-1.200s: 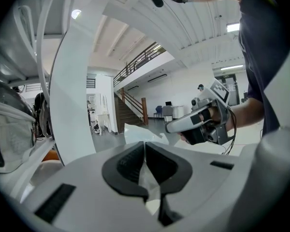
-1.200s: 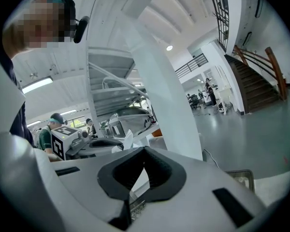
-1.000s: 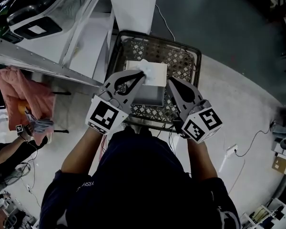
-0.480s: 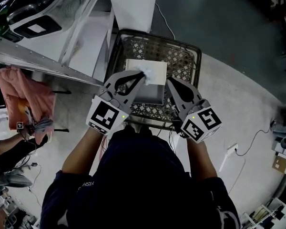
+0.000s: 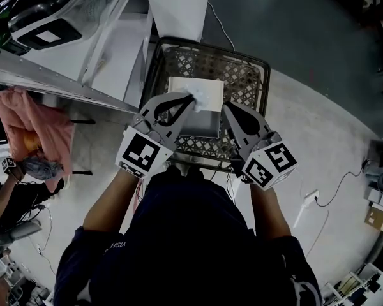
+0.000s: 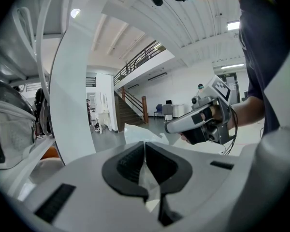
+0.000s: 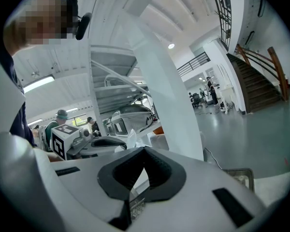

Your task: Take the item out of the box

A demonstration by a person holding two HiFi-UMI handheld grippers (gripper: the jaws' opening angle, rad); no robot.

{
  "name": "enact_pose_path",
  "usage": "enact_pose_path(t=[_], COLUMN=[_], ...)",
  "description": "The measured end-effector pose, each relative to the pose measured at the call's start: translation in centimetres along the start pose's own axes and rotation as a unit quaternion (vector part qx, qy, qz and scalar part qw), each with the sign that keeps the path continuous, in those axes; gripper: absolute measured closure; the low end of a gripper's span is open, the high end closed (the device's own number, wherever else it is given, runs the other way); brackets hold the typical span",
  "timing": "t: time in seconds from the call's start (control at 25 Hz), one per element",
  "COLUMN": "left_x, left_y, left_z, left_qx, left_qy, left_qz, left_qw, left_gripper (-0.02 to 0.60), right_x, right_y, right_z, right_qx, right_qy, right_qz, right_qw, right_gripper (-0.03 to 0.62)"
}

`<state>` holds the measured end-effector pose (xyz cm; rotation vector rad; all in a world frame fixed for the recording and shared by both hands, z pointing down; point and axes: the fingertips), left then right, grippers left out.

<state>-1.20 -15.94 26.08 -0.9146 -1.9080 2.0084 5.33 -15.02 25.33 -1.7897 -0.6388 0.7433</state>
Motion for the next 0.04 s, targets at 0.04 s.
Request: enact_pose_path(t=[0.04], left_x=[0.0], left_y=[-0.02], left_z=[-0.01], left_qx=[0.0], left_qy=[0.0], left_qz=[0.0], left_qw=[1.0], left_gripper=[0.566], right_x=[0.02], right_y=[-0.02], right_z=[0.0], right_qx=[0.0], right_qy=[0.0], right_qz=[0.0], right_qw=[1.0], right_gripper=[0.574])
Point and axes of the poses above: the fingertips, and each gripper's own axes: x backward along the fingers, z to its left, y out of its top, and after that the axes turned 5 degrees about x, right-handed
